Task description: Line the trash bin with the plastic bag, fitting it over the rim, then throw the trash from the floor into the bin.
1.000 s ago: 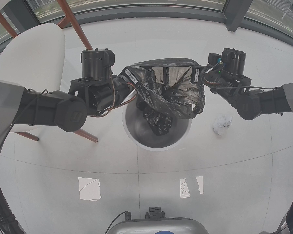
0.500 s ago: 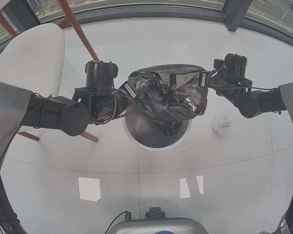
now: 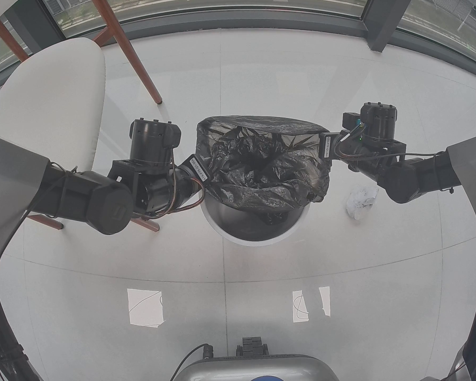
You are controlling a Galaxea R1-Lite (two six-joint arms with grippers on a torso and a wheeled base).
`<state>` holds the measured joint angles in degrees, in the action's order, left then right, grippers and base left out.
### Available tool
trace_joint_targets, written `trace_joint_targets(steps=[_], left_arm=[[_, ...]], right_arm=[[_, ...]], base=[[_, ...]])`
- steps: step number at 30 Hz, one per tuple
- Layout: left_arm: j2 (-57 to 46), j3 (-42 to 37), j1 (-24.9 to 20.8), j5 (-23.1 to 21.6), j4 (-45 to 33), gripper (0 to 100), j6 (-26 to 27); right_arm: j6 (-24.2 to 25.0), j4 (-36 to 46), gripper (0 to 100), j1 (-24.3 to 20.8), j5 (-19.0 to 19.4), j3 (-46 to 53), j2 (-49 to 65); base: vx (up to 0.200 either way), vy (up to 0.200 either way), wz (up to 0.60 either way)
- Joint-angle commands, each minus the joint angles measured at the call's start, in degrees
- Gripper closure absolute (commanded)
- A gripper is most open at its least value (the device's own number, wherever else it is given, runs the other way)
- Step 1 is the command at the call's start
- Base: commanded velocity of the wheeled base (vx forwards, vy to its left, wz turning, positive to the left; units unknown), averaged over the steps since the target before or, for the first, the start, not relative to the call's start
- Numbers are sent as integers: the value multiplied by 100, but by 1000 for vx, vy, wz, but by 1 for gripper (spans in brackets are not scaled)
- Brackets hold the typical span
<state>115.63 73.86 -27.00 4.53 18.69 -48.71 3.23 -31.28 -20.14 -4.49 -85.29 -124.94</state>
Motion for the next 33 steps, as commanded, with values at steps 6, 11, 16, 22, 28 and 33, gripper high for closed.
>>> trace_joint_targets(steps=[6,11,16,22,28,33], left_arm=[[-471,-425,222,-23,65,100,319],[-409,164,222,-14,118,100,257],[-163,656,204,12,65,100,248],[-128,436,195,21,56,100,283],[-75,207,230,65,74,100,327],[-5,243,433,65,91,100,327]], right_arm=[[371,-54,100,36,378,346,66],[477,26,100,45,475,3,110],[696,228,100,230,370,-638,-162],[749,509,100,397,334,-735,-153],[749,500,100,441,343,-682,-259],[749,500,100,432,352,-814,-487]], base=[[0,0,0],[0,0,0],[0,0,0],[0,0,0],[0,0,0],[0,0,0]])
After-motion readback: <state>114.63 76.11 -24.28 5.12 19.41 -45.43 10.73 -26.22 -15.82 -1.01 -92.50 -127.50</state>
